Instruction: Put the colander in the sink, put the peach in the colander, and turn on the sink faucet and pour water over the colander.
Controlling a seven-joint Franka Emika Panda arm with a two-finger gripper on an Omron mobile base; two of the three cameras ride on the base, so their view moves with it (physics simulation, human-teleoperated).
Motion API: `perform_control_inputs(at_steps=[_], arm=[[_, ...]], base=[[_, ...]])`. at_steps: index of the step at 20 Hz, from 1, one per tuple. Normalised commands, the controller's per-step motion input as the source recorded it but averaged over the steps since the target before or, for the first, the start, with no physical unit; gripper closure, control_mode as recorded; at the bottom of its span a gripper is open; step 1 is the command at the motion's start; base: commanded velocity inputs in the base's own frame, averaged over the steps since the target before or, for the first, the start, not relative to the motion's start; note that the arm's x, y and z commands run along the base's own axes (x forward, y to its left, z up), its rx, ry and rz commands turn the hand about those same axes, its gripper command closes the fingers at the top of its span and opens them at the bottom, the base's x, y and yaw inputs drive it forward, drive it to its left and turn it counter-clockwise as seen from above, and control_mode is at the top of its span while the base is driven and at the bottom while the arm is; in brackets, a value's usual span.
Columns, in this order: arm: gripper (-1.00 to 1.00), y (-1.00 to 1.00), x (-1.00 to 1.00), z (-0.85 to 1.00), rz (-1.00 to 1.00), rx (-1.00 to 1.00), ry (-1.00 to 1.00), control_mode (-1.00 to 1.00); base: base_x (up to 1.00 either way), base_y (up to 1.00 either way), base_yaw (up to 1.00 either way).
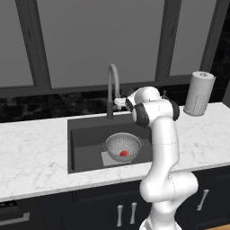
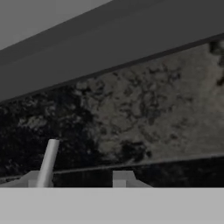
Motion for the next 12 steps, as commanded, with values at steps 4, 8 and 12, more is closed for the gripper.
perform_control_inputs(at_steps=[4, 8, 12], arm=[[1.0, -1.0, 0.1, 0.0, -0.15, 0.08, 0.17, -1.0], [1.0, -1.0, 0.0, 0.0, -0.01, 0.17, 0.1, -1.0], [1.0, -1.0, 0.0, 0.02, 0.0, 0.29, 0.01, -1.0]], base=[[0.0, 0.0, 0.0], [0.0, 0.0, 0.0], [0.0, 0.0, 0.0]])
